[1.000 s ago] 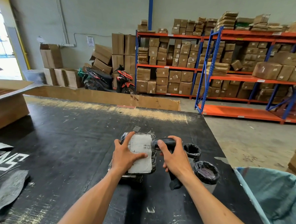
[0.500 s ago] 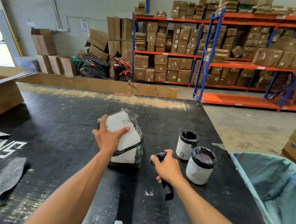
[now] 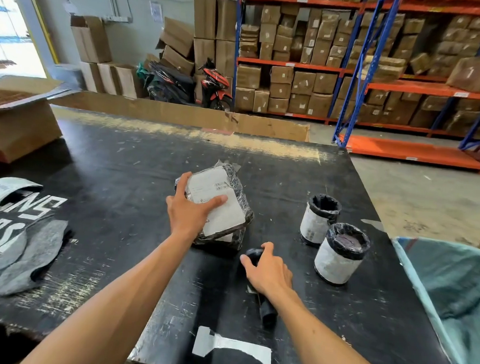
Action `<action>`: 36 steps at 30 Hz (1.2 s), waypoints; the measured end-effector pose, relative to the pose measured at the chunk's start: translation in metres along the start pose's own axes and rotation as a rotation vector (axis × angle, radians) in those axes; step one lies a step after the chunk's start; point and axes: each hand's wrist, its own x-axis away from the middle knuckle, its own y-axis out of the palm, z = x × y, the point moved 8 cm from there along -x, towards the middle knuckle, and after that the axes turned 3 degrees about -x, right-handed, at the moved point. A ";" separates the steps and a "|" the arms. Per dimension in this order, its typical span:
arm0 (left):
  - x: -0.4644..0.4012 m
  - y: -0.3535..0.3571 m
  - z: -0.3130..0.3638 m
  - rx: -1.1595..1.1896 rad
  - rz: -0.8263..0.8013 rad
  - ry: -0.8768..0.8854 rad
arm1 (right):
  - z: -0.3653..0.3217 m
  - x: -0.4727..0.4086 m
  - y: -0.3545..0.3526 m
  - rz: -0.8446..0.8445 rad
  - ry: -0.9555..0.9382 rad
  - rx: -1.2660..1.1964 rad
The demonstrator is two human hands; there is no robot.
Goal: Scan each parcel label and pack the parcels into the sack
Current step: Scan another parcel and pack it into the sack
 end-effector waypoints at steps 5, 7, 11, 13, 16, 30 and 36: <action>0.000 0.010 0.012 0.013 -0.024 0.032 | -0.008 0.005 -0.044 0.136 -0.041 -0.058; -0.001 0.018 0.022 0.022 -0.057 0.056 | -0.008 0.004 -0.075 0.221 -0.101 -0.217; 0.002 0.052 0.048 0.120 -0.177 0.100 | -0.003 -0.005 -0.139 0.243 -0.212 -0.643; 0.008 0.077 0.064 0.187 -0.259 0.127 | 0.004 -0.010 -0.166 0.223 -0.228 -0.729; 0.029 0.117 0.095 0.246 -0.349 0.173 | 0.016 -0.016 -0.201 0.173 -0.285 -0.788; 0.187 0.372 0.204 0.144 -0.761 0.216 | 0.291 -0.023 -0.338 0.462 -0.141 -0.941; 0.258 0.480 0.160 -0.093 -0.812 0.227 | 0.429 -0.003 -0.333 0.517 0.070 -0.995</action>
